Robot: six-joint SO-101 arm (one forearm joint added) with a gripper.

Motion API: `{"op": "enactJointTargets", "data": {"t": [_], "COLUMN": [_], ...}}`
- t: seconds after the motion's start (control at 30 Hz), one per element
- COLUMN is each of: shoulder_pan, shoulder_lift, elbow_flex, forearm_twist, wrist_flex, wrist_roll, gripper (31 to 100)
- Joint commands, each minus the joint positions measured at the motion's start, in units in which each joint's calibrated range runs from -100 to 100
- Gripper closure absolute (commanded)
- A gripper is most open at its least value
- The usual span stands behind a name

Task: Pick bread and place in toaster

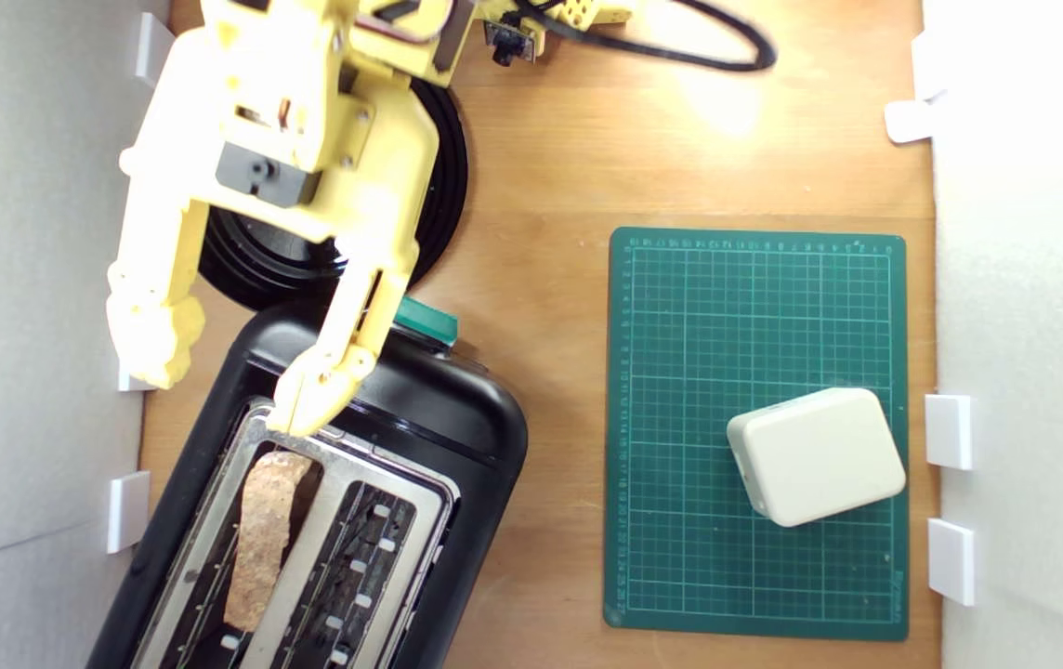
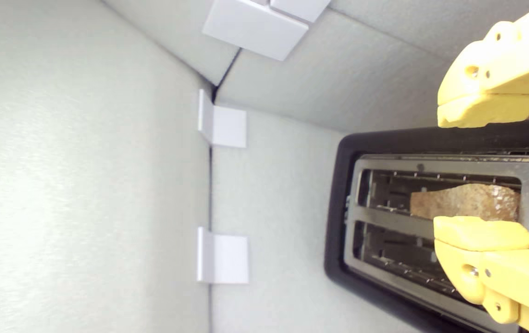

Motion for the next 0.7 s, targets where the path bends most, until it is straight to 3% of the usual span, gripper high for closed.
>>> {"op": "enactJointTargets", "data": {"t": [0.0,0.4,0.57,0.67], "shoulder_pan": [-0.37,-21.97,-26.89,-29.87], "shoulder_lift": [-7.89,-16.21,-20.62,-24.2], "elbow_flex": [-0.15,3.66,13.37,22.27], "forearm_twist": [-3.71,-3.07,-3.16,-3.16], "wrist_flex": [-0.72,-0.64,-0.81,-0.72], "wrist_roll": [-1.62,-26.99,-36.04,-38.5], "gripper": [52.4,52.4,52.4,52.4]}}
